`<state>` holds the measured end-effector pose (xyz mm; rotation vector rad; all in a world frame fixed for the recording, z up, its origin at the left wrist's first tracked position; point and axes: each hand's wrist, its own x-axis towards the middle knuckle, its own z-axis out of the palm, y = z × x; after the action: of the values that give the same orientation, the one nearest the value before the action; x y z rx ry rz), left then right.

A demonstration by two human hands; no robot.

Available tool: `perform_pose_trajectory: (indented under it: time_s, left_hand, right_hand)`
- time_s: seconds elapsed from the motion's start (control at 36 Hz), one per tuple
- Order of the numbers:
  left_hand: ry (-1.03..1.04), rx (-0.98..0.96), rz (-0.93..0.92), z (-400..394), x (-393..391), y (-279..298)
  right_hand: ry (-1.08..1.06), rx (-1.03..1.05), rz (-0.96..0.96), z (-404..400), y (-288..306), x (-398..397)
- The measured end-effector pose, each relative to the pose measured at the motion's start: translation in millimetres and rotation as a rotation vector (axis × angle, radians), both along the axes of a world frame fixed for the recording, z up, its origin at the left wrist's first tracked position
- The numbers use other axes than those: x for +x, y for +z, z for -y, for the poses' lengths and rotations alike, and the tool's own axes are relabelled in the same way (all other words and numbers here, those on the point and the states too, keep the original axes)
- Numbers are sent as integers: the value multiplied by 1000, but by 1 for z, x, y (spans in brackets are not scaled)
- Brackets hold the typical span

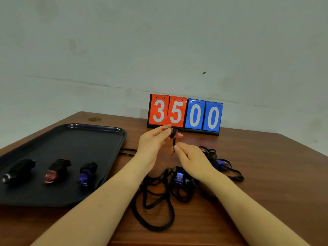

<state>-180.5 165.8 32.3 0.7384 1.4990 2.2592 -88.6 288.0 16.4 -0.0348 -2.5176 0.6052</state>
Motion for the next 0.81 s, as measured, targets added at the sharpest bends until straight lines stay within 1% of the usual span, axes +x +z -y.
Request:
perform_pose_trajectory:
  time_s: [0.03,0.08,0.14,0.19,0.25,0.31,0.39,0.53,0.64,0.69,0.75,0.81]
  left_hand:
    - [55,-65,-76,0,0,-1]
    - [175,-204,-300,-1,0,-2]
    - [248,-330,-499,-2,-1,-4]
    - [272,-407,-590,-3,-1,-6]
    - [291,-445,-620,-3,-2,-7]
    - [292,-434,-598,-1,-4,-6]
    - [230,-386,-531,0,-2,-2]
    - [72,-334,-454,0,3,2]
    - [-22,-304,-418,2,6,5]
    - [-121,-232,-319,3,9,6]
    - [-229,-121,-197,4,12,8]
    - [-291,-21,-103,4,14,11]
  right_hand:
    - [7,28,4,0,0,1]
    - [24,88,26,1,1,2]
    - [44,97,36,2,1,2]
    - [51,22,11,3,2,1]
    - [24,-84,-27,4,4,1]
    - [-6,-195,-78,3,8,3]
    - [-41,-309,-143,-1,11,5]
    - [-101,-338,-197,-7,13,5]
    - [-126,-374,-280,-13,17,7]
    - [-127,-389,-300,-15,18,8]
    - [-104,-413,-314,-15,19,9]
    - [-77,-457,-315,-12,20,8]
